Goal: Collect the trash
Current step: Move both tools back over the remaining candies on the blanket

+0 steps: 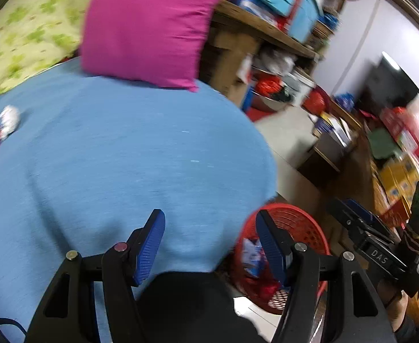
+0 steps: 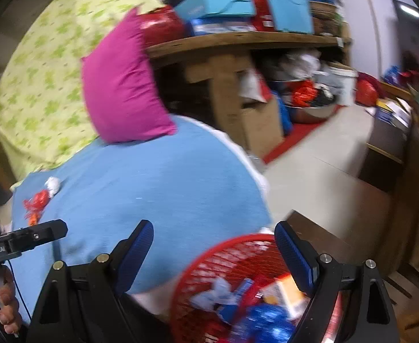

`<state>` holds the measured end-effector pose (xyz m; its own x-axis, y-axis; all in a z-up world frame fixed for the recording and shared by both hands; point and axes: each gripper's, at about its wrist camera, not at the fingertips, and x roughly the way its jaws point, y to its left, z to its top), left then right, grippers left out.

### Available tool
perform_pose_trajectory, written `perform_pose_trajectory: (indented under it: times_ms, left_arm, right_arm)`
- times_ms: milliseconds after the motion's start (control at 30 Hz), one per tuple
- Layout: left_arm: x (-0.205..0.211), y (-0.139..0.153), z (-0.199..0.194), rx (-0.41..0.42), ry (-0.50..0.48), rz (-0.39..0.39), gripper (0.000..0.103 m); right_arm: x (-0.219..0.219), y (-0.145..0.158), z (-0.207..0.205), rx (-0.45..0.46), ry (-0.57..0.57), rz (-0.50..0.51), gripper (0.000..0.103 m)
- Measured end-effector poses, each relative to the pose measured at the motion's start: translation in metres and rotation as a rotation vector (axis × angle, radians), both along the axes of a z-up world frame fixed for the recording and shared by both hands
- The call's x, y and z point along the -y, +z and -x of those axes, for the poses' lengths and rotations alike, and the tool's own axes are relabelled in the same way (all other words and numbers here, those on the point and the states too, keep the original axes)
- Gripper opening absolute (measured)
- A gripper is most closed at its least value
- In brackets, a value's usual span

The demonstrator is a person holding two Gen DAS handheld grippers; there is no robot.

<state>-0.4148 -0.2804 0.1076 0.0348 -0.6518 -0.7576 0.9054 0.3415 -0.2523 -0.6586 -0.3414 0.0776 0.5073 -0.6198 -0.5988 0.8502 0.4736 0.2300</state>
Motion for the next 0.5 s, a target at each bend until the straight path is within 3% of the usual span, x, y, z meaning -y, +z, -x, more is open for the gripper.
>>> perform_pose_trajectory:
  times_ms: [500]
  left_arm:
    - [-0.117, 0.002, -0.145, 0.067, 0.412, 0.003, 0.067]
  right_arm:
    - [-0.037, 0.033, -0.117, -0.002, 0.233, 0.080, 0.089]
